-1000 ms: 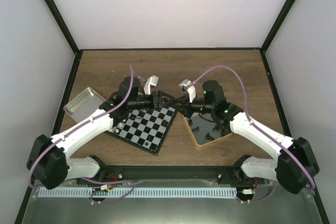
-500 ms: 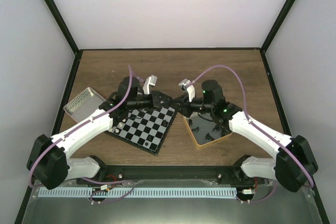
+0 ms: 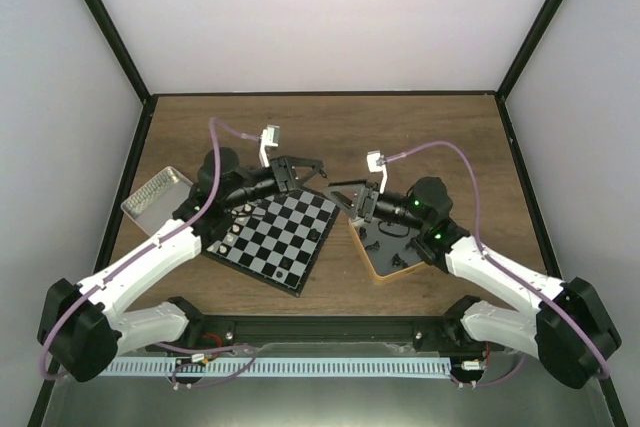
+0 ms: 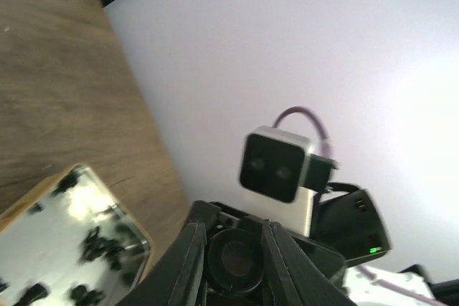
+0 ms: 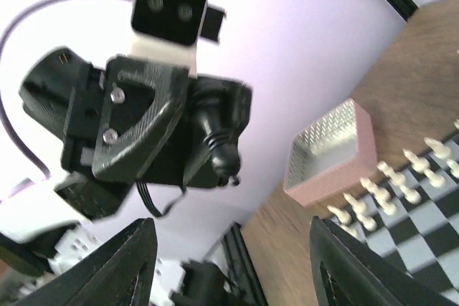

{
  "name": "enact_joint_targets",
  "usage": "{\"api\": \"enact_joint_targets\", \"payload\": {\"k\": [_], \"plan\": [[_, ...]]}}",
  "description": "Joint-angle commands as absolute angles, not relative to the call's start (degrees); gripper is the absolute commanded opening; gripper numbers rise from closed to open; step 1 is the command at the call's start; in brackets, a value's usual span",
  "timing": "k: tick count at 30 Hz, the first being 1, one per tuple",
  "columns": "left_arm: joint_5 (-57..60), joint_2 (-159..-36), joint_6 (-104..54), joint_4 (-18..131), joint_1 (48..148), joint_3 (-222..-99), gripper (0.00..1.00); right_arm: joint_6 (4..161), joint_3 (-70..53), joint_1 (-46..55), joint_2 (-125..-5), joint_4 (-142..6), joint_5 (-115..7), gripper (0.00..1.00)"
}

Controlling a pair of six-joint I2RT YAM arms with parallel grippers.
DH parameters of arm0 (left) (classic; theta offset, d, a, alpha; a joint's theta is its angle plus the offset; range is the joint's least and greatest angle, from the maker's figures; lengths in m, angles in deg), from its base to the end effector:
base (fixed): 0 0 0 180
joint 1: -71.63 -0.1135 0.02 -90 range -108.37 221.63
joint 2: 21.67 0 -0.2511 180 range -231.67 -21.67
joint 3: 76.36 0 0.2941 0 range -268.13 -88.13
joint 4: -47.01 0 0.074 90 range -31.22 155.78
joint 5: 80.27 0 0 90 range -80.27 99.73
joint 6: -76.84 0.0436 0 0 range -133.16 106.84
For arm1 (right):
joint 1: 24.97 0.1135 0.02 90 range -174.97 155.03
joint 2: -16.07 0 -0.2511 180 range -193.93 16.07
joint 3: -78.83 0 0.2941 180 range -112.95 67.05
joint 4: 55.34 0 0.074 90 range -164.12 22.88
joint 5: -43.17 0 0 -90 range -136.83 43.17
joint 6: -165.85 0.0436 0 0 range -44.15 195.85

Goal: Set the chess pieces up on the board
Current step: Place the chess piece on the chessboard.

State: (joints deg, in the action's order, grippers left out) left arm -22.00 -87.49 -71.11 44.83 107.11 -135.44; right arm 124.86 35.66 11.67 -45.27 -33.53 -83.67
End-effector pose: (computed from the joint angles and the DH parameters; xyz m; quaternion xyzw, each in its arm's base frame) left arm 0.2472 -0.2044 0.2992 0.0442 0.7293 -0.6127 0.3012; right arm 0.2152 0.1927 0.2490 -0.1591 0.6703 0.6289 0.3604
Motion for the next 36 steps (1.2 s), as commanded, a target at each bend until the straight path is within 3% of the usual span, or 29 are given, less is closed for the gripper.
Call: {"api": "enact_joint_targets", "payload": {"k": [1, 6, 16, 25, 36], "plan": [[-21.9, -85.2, -79.8, 34.2, 106.8, -133.9, 0.16, 138.9, 34.7, 12.0, -46.4, -18.1, -81.1, 0.60], [-21.7, -84.4, -83.9, 29.5, 106.8, -132.6, 0.16, 143.2, 30.9, 12.3, -50.5, -12.2, -83.4, 0.56], [-19.2, -83.5, -85.2, 26.4, 106.9, -130.5, 0.16, 149.4, 28.4, 12.4, -52.6, -11.4, -81.8, 0.33], [-19.4, -85.2, -86.2, 23.0, 106.9, -130.3, 0.16, 151.7, 28.3, 12.6, -53.8, -10.5, -82.4, 0.24], [-19.3, -85.9, -85.4, 23.1, 106.9, -129.3, 0.16, 152.8, 28.5, 12.7, -53.7, -8.8, -80.2, 0.06]]}}
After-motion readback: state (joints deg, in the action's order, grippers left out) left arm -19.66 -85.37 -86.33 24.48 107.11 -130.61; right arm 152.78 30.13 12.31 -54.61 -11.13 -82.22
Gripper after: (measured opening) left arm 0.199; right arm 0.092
